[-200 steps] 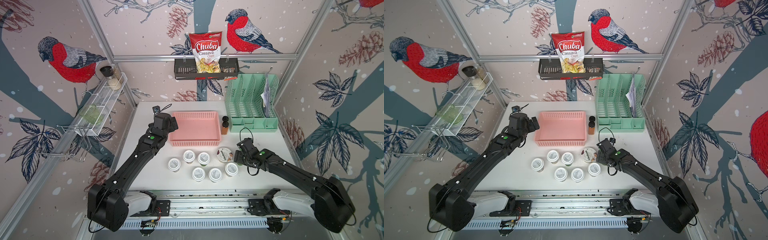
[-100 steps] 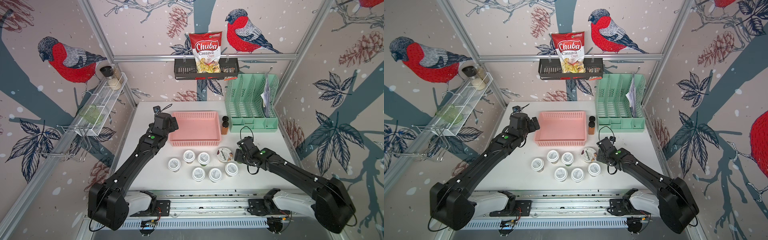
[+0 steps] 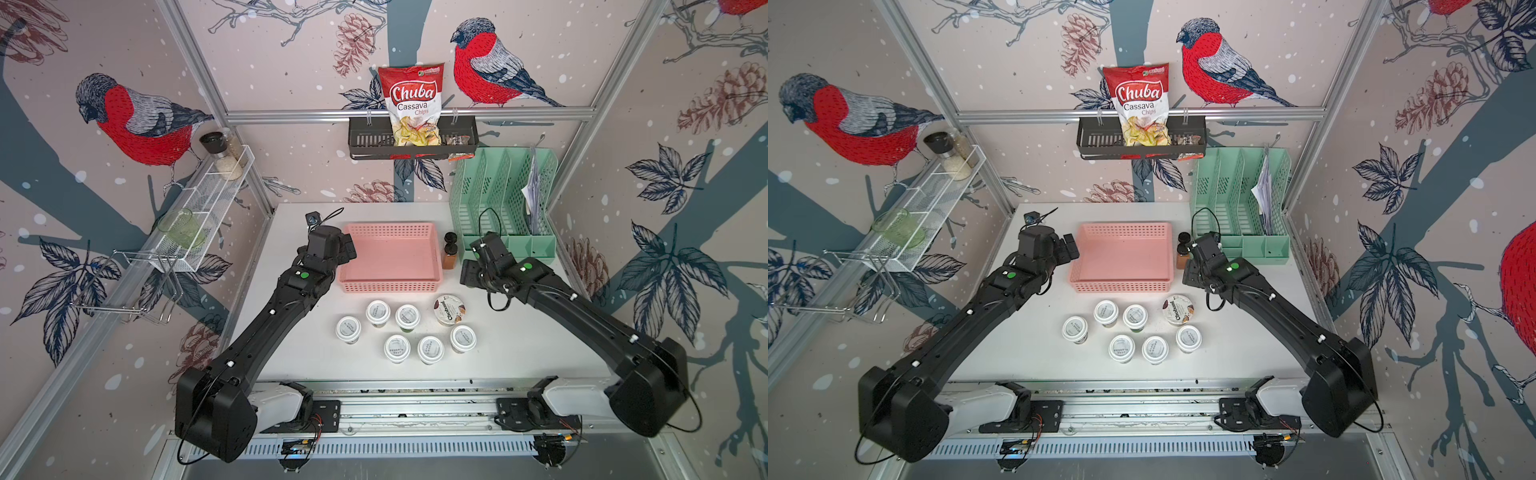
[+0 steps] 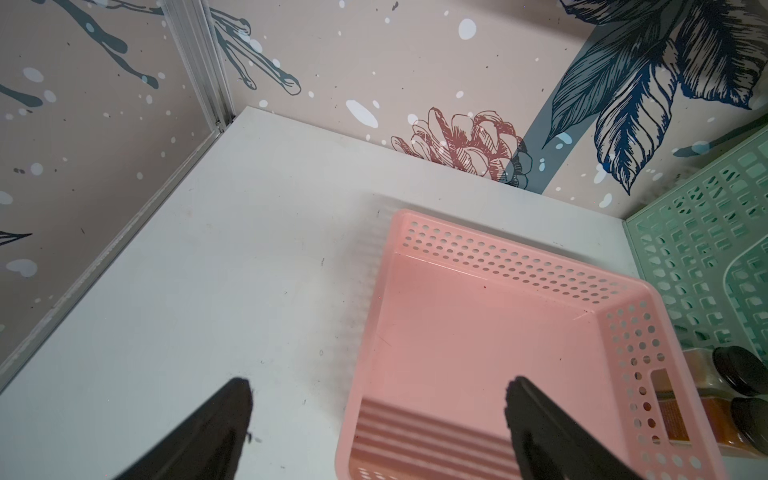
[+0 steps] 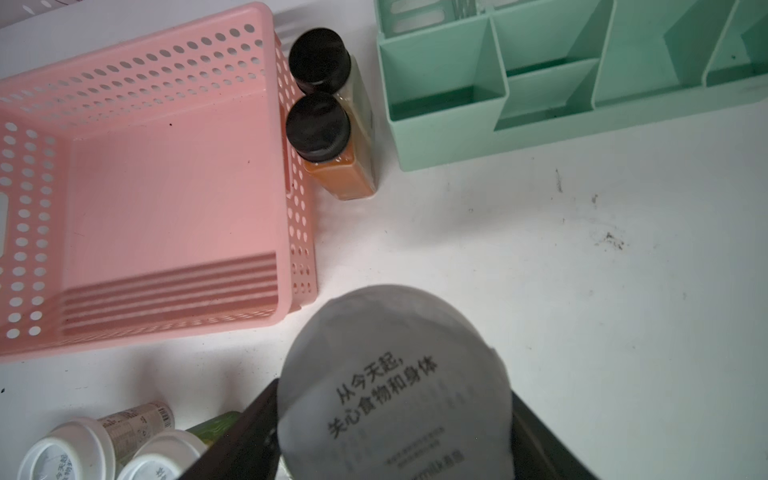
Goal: Put the yogurt in the basket
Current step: Pick up the yogurt from the center of the board, then place the yogurt in the basket.
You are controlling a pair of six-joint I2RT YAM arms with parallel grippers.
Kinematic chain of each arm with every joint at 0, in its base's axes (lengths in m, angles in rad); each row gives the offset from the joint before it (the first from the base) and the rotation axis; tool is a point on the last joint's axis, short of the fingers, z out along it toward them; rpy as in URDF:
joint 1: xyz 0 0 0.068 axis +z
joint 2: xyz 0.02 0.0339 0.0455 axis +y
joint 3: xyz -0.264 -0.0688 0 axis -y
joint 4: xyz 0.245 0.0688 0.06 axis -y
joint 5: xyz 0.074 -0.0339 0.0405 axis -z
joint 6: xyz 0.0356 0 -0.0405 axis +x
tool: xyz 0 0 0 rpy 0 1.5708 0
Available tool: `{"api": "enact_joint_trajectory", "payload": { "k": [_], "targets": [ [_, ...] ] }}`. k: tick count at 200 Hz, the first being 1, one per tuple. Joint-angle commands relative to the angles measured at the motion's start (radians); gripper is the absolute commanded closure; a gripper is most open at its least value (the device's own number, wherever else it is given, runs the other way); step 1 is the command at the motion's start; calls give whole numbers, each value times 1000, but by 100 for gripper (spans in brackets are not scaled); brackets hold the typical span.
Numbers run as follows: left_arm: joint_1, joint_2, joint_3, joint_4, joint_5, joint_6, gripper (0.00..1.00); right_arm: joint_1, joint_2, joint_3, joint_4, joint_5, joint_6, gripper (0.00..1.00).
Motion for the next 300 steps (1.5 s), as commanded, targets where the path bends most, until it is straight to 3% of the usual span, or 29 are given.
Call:
{"api": "enact_joint_trajectory", "payload": {
  "k": [1, 99, 158, 300],
  "targets": [
    [-2, 4, 1, 0, -31, -12, 2, 2, 82, 104, -25, -36, -76, 25],
    [0, 23, 14, 5, -15, 28, 2, 14, 582, 602, 45, -140, -225, 24],
    [0, 24, -5, 26, -9, 7, 2, -19, 806, 805, 51, -177, -265, 24],
    [0, 23, -38, 62, -27, 32, 2, -40, 1023, 1005, -13, -184, -324, 22]
  ]
}}
